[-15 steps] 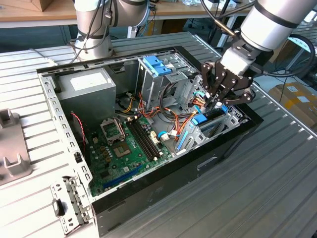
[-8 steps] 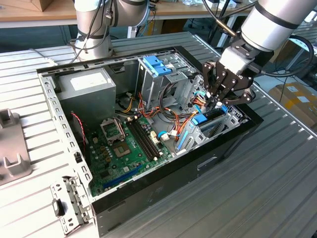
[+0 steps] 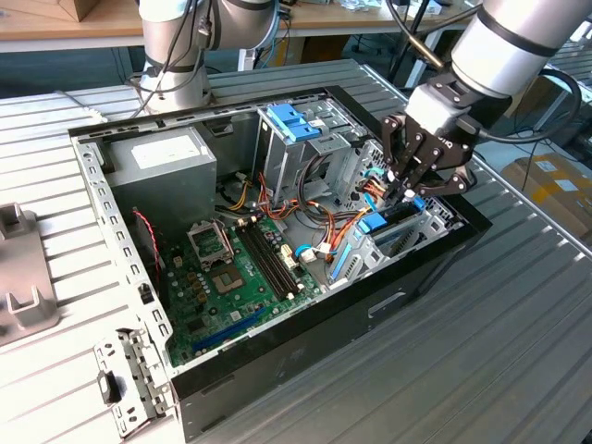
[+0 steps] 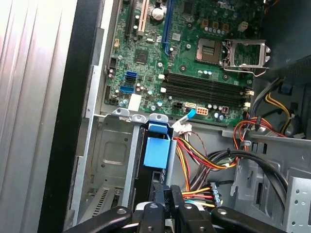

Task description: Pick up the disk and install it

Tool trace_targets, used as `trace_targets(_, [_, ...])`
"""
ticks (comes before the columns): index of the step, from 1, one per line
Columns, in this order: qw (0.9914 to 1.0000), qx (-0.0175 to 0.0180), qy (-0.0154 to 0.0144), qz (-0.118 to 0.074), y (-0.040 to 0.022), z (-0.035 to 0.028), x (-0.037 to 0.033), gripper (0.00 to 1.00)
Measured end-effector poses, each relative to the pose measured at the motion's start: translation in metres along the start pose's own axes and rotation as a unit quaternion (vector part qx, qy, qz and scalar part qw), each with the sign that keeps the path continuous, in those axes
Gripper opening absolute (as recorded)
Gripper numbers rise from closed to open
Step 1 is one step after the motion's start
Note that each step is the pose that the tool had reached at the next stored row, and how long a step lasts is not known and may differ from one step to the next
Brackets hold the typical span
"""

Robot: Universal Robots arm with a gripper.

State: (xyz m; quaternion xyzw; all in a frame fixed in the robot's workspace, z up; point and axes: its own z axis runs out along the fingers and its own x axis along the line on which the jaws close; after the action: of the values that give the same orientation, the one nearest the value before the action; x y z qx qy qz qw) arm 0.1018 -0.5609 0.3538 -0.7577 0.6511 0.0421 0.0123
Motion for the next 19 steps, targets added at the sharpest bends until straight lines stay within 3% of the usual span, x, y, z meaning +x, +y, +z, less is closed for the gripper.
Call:
trace_targets(6, [0.99950,0.0025,-0.0011,0.031,-0.0009,0.0009,0.0002,0.18])
trace_targets(10, [0.99784,0.0052,-0.0024,0.065,-0.0038,0.0018,0.0008,0.18])
trace_targets(15, [0.99766,0.0051,-0.0025,0.068,-0.0128,0.0020,0.0026,0.18])
trace_targets(19, [0.99734,0.0053,-0.0027,0.073,-0.0146,0.0041,0.0077,0.18])
